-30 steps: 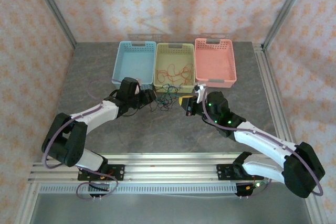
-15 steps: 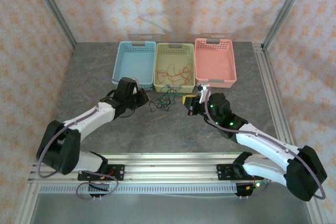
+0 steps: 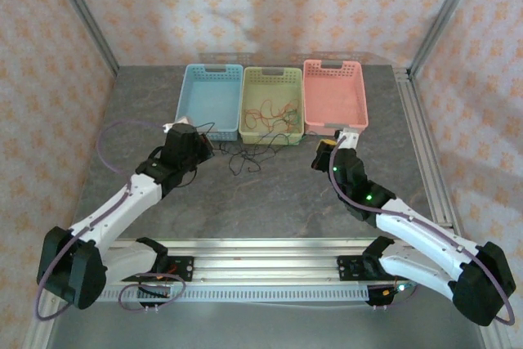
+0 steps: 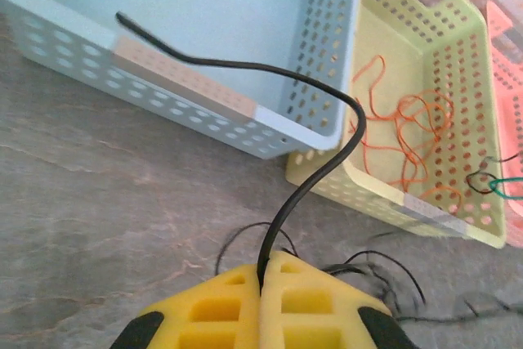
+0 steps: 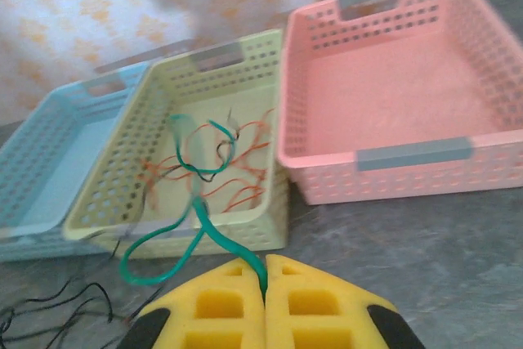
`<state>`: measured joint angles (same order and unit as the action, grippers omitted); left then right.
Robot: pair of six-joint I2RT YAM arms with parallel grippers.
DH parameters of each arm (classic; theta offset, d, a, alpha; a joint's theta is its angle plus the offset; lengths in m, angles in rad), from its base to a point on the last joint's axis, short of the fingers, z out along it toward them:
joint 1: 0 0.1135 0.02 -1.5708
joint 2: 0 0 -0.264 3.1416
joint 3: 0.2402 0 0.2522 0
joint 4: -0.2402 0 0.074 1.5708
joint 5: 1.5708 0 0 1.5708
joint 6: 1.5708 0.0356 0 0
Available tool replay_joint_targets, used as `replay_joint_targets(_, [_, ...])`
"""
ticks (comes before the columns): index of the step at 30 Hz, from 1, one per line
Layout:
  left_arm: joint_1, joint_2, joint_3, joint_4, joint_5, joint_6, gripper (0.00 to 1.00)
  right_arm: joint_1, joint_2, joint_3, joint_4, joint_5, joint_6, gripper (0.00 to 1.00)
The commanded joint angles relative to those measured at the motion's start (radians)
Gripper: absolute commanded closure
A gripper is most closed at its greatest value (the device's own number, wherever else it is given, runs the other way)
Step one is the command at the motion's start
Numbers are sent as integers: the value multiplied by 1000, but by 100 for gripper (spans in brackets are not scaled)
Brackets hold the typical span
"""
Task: Untangle the cables
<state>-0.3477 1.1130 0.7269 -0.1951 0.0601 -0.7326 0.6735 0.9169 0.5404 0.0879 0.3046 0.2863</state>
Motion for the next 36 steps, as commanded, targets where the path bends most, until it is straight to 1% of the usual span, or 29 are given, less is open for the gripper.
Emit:
replay_joint_targets(1, [27, -59, -35, -37, -95, -9, 100, -15, -7, -4, -50, 163, 13, 100])
replay_joint_targets(4, [44, -96, -57, -43, -126, -24, 100, -29, -3, -7, -56, 186, 20, 100])
replay_joint_targets(6, [55, -102, -60, -40, -118, -27, 100, -38, -4, -13, -41, 164, 27, 100])
replay_joint_targets(9, [55, -88, -56, -37, -98, -24, 100, -45, -13, -46, 48, 34, 28, 100])
replay_joint_targets(15, [55, -83, -54, -23, -60, -10, 100, -45, -22, -64, 138, -195, -11, 100])
replay_joint_targets(16, [55, -88, -55, -25, -62, -10, 100, -45, -27, -69, 149, -216, -15, 100])
replay_joint_targets(19, [55, -99, -55, -32, -73, -7, 100, -45, -34, -76, 159, -225, -20, 100])
replay_joint_targets(21, [55, -98, -56, -26, -62, -6, 100, -46, -35, -84, 180, -254, -23, 100])
replay_joint_targets(25, [53, -74, -57, 15, 6, 10, 100, -45, -30, -95, 226, -337, -32, 100])
replay_joint_targets(27, [49, -46, -39, 13, 33, 20, 89, -45, -26, -101, 246, -363, -36, 100])
replay_joint_targets(28, [45, -32, -34, 18, 46, 23, 72, -45, -23, -103, 252, -371, -36, 100])
replay_joint_targets(29, [42, -21, -36, 46, 75, 29, 51, -45, -21, -103, 253, -373, -38, 100])
replay_joint_targets(30, [37, -10, -37, 64, 99, 35, 38, -44, -18, -102, 253, -374, -38, 100])
replay_joint_targets(31, [26, 0, -29, 68, 111, 42, 32, -45, -15, -101, 253, -375, -40, 100])
replay_joint_targets(32, [11, 7, -17, 60, 109, 54, 28, -45, -14, -101, 253, -376, -42, 100])
replay_joint_targets(36, [-49, 12, 31, 17, 67, 116, 26, -44, -10, -103, 262, -387, -46, 100])
